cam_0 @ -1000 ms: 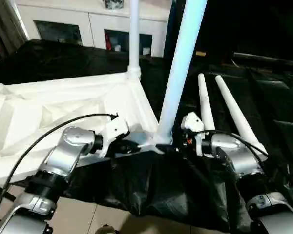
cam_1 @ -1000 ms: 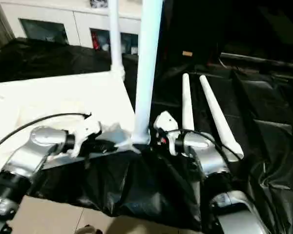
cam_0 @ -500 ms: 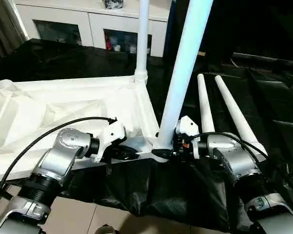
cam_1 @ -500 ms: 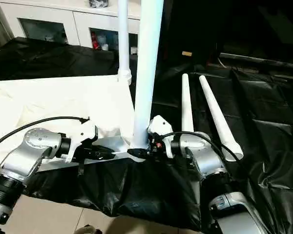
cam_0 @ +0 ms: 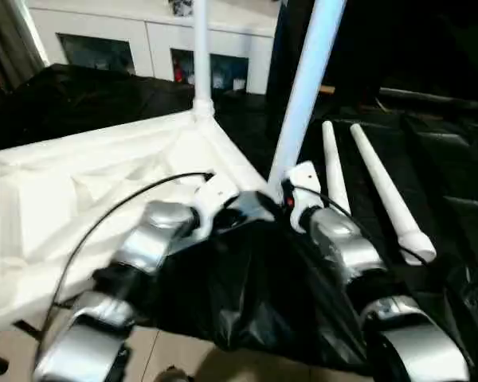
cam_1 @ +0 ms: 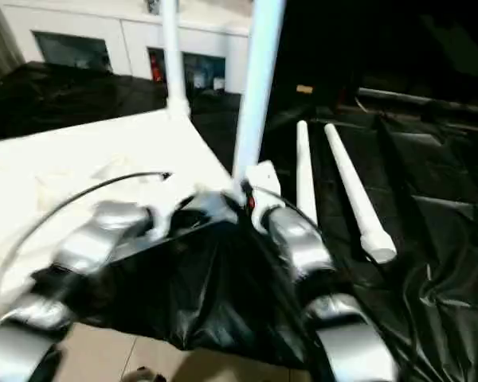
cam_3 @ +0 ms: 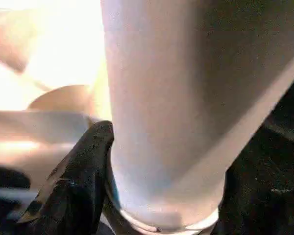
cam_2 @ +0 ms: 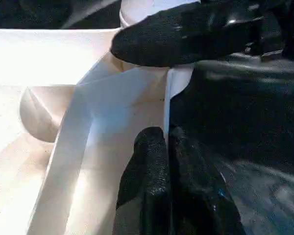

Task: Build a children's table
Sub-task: Rotate leg to tighten

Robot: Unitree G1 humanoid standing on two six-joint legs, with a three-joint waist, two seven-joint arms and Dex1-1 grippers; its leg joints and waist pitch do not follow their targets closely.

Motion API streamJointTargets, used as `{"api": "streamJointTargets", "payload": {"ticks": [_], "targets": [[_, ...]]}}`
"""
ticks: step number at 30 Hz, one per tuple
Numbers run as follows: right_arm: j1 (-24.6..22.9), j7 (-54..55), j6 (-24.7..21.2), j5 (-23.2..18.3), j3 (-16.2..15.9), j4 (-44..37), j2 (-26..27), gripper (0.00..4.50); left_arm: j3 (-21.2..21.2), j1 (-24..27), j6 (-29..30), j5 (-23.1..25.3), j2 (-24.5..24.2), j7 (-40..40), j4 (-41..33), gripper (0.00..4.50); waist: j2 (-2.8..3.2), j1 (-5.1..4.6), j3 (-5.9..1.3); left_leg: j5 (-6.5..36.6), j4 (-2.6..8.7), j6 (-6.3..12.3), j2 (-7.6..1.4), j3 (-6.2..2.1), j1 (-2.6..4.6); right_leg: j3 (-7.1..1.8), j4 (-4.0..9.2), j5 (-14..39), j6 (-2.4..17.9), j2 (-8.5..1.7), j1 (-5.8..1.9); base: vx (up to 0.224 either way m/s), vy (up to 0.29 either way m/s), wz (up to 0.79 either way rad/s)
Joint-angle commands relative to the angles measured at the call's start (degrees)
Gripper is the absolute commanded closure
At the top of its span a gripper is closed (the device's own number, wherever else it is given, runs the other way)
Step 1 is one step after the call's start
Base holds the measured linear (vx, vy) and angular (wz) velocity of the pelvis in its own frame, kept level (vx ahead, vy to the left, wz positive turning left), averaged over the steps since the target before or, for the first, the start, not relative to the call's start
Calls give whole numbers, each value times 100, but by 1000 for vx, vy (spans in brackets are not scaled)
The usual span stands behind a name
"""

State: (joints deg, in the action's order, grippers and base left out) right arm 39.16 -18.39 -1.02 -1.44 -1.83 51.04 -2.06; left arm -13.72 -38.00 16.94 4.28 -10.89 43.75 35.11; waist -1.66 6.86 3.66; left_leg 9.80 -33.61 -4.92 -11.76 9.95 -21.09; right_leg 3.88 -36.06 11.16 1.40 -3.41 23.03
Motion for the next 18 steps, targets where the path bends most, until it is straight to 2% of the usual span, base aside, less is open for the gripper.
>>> {"api": "streamJointTargets", "payload": {"ticks": [1, 3, 5, 8, 14, 15, 17, 18], "targets": [[46, 100, 78, 160, -216, 302, 430, 143, 220, -370, -461, 41, 191, -752, 265, 450, 0, 1, -444, 718, 362, 68, -135, -31, 54, -311, 417, 728, 982, -491, -287, 0, 0, 0], [111, 247, 141, 194, -177, 407, 483, 108, 191, -416, -574, 73, 230, -751, 359, 450, -4, -8, -449, 652, 364, 85, -134, -35, 38, -303, 392, 541, 1020, -481, -308, 0, 0, 0], [192, 334, 187, 175, -101, 526, 509, 106, 128, -492, -784, 139, 244, -751, 533, 450, 10, -13, -439, 713, 358, 94, -128, -25, 37, -303, 400, 479, 1052, -479, -298, 0, 0, 0], [247, 465, 361, 232, -125, 558, 415, 65, 59, -530, -1262, 157, 251, -652, 712, 450, -13, -48, -434, 886, 380, 68, -133, -43, 39, -297, 432, 742, 999, -505, -326, 0, 0, 0], [121, 353, 427, 185, -5, 178, 166, 65, 178, -496, -1673, 144, 293, -820, 802, 450, -30, -10, -424, 825, 369, 159, -143, -26, 42, -308, 429, 696, 1033, -506, -321, 0, 0, 0], [119, 352, 428, 185, -3, 174, 163, 65, 180, -496, -1676, 142, 292, -820, 803, 450, -17, 1, -436, 812, 367, 163, -156, -30, 54, -306, 413, 663, 1048, -514, -314, 0, 0, 0], [77, 333, 440, 172, 37, 77, 105, 62, 215, -478, -1716, 87, 259, -776, 786, 405, -21, 1, -436, 765, 366, 165, -156, -31, 46, -303, 401, 582, 1069, -505, -314, 0, 0, 0], [-22, 271, 405, 142, 68, -137, 14, 62, 281, -367, -1629, 17, 137, -705, 521, 394, -5, 22, -441, 751, 360, 163, -156, -33, 39, -306, 391, 474, 1114, -522, -327, 0, 0, 0]]}}
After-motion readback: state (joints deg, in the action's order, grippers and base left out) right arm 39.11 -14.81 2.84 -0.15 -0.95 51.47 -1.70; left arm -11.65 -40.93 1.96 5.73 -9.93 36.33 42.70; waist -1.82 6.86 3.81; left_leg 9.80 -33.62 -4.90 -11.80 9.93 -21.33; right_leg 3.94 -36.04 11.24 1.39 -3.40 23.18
